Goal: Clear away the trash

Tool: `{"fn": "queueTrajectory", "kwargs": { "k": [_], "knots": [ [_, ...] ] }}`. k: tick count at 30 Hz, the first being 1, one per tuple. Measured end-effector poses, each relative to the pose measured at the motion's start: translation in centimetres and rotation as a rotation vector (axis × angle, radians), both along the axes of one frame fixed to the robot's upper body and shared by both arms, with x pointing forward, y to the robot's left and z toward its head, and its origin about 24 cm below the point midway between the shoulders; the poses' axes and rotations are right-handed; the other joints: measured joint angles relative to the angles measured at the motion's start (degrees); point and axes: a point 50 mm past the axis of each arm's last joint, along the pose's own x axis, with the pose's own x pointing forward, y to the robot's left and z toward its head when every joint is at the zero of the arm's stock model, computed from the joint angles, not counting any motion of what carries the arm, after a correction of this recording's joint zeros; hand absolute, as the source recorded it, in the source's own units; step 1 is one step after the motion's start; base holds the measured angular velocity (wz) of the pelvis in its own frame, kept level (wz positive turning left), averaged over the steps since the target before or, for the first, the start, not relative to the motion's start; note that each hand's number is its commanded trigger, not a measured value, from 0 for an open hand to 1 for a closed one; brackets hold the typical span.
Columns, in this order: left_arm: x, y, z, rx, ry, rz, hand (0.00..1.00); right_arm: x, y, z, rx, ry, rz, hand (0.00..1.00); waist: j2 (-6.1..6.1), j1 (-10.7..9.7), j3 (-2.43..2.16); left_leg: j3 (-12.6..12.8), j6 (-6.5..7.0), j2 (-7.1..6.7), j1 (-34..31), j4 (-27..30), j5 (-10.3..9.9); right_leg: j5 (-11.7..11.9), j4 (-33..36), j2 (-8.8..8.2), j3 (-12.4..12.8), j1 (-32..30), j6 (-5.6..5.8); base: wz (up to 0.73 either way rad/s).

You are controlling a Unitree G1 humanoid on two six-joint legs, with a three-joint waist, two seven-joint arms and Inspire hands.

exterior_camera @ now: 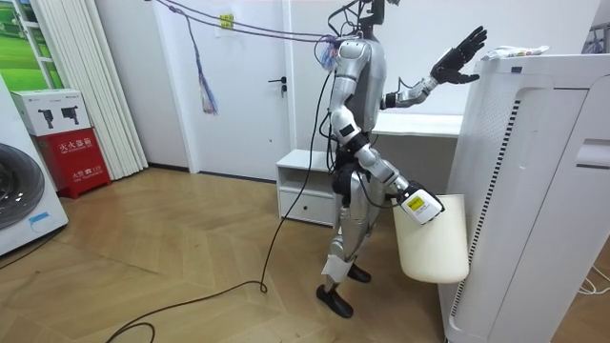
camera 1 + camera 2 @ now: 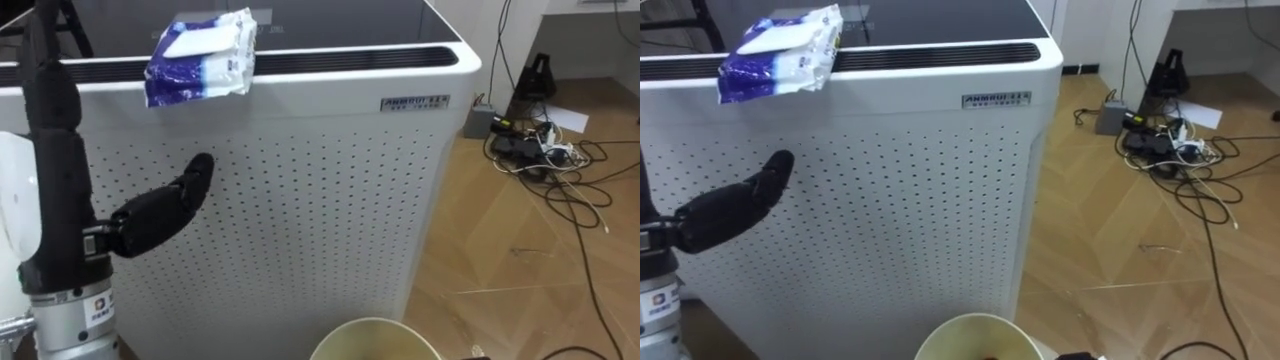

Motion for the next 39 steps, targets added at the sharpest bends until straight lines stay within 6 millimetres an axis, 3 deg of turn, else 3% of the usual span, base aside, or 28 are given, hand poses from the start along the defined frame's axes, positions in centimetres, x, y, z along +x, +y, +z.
{"fn": "queueTrajectory", "kwargs": {
  "k": [25,28,31,34,39],
  "knots": [
    [0.35,-0.16,0.29,0.062,0.025,-0.045,0.0,0.11,0.22,0.12,0.008,-0.004,0.022,1.0,0.14,-0.67,0.08,0.7,-0.07,-0.19,1.8,-1.64,0.22,0.01,-0.71,-0.06,0.53,1.06,0.03,-0.01],
    [0.49,0.07,0.34,0.119,0.051,-0.043,0.0,0.31,0.29,0.36,0.012,-0.014,0.032,1.0,0.74,-1.5,0.16,0.7,-0.07,-0.02,1.8,-1.64,0.21,0.02,-0.73,-0.06,0.71,1.06,0.05,0.0],
    [0.63,-0.02,0.22,0.165,0.079,-0.05,0.0,0.35,-0.16,0.54,0.002,-0.014,0.046,1.0,2.17,-1.96,0.44,0.79,-0.07,-0.07,1.8,-1.71,0.21,0.09,-0.75,-0.07,1.07,1.0,0.17,-0.01],
    [0.67,-0.25,0.09,0.189,0.091,-0.059,0.0,0.36,-0.35,0.61,-0.002,-0.013,0.051,1.0,3.33,-2.71,0.22,0.87,0.0,-0.08,1.87,-2.01,0.25,0.1,-0.75,-0.09,1.1,0.85,0.18,-0.01],
    [0.75,-0.24,0.04,0.235,0.108,-0.063,0.0,0.39,-0.38,0.64,-0.002,-0.01,0.066,1.0,3.32,-3.43,0.28,1.48,-0.11,0.03,2.61,-3.17,0.59,0.08,-0.75,-0.07,1.45,0.88,0.15,-0.05]
  ]
}}
